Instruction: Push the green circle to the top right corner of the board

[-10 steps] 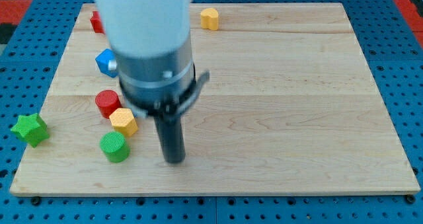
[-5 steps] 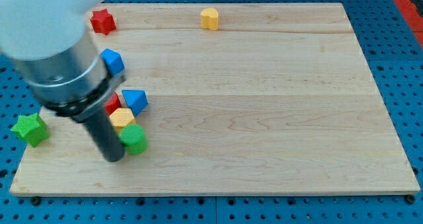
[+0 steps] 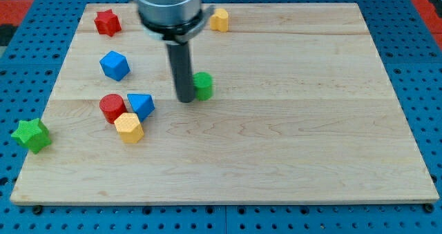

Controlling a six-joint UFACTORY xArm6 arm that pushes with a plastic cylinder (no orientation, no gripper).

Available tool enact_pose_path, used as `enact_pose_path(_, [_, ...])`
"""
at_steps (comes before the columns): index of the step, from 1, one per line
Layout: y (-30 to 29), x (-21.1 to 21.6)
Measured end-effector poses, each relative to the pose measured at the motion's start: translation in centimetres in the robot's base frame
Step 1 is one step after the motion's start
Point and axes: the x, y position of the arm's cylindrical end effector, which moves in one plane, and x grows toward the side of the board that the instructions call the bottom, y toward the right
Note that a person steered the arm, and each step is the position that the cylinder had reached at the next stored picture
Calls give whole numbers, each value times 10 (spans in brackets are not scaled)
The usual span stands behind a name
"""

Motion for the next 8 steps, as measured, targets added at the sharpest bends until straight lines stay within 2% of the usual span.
enact_pose_path(1, [32,-40])
enact_pose_path(2, [78,-58])
enact_pose_path(4, [130,-119])
enact_pose_path(5, [110,-127])
enact_pose_path(6, [118,-144])
enact_pose_path(8, [195,-153])
